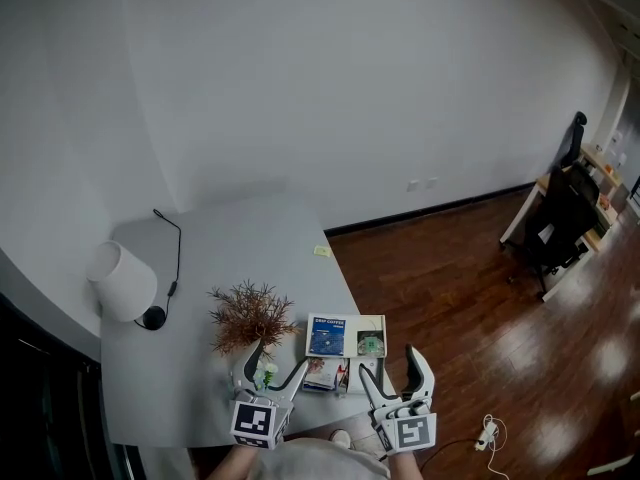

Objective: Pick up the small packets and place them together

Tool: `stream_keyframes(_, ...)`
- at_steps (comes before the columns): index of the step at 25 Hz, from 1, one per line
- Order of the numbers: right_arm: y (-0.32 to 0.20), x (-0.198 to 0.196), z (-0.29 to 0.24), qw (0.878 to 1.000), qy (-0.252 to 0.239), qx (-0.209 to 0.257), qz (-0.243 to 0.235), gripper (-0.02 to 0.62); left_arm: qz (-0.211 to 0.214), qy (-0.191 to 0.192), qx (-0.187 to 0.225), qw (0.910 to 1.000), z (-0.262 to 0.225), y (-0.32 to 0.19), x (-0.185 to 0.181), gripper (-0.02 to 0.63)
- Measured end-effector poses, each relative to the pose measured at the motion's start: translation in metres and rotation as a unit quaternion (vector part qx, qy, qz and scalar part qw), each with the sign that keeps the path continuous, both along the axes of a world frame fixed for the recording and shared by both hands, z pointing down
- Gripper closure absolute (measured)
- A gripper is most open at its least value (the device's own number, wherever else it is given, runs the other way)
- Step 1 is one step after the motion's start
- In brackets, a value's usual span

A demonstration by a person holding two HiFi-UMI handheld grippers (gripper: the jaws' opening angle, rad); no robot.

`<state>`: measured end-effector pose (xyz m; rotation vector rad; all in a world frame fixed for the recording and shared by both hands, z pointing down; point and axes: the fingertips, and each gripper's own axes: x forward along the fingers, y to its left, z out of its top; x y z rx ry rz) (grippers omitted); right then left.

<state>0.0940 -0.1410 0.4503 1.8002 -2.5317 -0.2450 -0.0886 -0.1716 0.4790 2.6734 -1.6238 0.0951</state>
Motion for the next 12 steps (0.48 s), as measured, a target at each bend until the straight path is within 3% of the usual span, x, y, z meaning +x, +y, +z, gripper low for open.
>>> stream_keyframes(7, 0.011, 0.001, 0.008, 1.0, 0.011, -0.01, 0.006, 0.202, 0.052, 0.01, -0.032, 0.9981, 0.012, 0.005, 0.019, 0.255)
stream_keyframes(12, 0.018, -0.002, 0.011, 0.999, 0.019, -0.031, -0.002, 0.202, 0.058, 0.007, -0.04, 0.9975, 0.017, 0.006, 0.026, 0.255)
